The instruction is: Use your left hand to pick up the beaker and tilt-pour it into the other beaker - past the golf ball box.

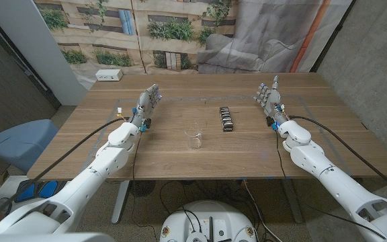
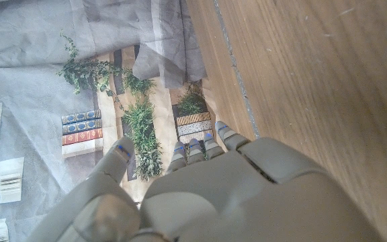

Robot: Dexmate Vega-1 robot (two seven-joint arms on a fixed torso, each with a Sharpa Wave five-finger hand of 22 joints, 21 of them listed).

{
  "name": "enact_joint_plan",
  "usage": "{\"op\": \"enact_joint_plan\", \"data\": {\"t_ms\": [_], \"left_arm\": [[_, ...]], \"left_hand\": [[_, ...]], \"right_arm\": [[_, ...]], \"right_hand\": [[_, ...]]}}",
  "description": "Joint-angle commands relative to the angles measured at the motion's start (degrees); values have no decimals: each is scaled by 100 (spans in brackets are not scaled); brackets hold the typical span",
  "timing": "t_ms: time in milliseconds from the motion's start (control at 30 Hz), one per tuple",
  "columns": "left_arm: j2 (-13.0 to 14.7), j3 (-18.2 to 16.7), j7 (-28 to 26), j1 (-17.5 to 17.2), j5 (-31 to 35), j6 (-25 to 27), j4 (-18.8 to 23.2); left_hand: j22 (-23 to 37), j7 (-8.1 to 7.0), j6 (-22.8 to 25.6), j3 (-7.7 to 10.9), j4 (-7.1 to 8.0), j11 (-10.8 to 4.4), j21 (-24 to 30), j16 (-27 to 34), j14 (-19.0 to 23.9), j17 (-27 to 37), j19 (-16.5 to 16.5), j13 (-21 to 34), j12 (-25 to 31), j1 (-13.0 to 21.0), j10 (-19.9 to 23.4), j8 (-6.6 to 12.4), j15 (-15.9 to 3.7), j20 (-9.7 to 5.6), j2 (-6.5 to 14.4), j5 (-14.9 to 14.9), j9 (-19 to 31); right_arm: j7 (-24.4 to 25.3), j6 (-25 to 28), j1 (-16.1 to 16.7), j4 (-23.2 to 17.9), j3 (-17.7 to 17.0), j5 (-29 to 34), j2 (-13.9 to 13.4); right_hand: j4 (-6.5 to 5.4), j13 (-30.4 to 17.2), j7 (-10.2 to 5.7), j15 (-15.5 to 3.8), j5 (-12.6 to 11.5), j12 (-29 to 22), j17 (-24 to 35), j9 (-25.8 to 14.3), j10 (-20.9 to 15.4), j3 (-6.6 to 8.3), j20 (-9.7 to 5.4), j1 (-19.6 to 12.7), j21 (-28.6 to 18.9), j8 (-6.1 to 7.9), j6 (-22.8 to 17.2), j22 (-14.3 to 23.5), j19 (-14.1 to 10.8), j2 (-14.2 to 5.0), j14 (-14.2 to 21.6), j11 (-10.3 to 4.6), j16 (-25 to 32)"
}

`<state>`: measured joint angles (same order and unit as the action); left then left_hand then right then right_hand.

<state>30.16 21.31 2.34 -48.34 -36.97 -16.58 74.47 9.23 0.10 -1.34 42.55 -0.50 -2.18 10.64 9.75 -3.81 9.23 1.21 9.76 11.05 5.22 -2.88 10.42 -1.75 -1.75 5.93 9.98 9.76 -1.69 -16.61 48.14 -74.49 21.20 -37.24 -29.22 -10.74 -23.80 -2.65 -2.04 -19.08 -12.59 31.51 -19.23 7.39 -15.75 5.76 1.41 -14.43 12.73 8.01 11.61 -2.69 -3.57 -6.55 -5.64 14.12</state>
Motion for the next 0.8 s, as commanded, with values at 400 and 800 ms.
{"op": "enact_joint_plan", "data": {"t_ms": [400,800], "left_arm": [[528,7,368,-137,209,2,253],[823,19,876,-125,190,-43,251]], "left_hand": [[30,-158,-4,-13,-781,-167,1,24,-32,29,62,25,1,338,32,69,-175,-508,-166,35,16],[30,-244,-6,-46,-977,-266,-5,28,-35,32,62,27,4,457,78,87,-242,-530,-287,42,18]], "right_arm": [[2,3,-2,-2,0,0,1],[-1,2,-3,-1,1,-1,1]], "right_hand": [[-6,-26,-7,-101,-30,-35,30,-13,40,-32,28,-15,-37,28,44,21,17,-514,-23,12,17],[-6,-26,-18,-114,-31,-33,30,-13,45,-32,27,-15,-37,26,50,21,17,-514,-23,6,17]]}}
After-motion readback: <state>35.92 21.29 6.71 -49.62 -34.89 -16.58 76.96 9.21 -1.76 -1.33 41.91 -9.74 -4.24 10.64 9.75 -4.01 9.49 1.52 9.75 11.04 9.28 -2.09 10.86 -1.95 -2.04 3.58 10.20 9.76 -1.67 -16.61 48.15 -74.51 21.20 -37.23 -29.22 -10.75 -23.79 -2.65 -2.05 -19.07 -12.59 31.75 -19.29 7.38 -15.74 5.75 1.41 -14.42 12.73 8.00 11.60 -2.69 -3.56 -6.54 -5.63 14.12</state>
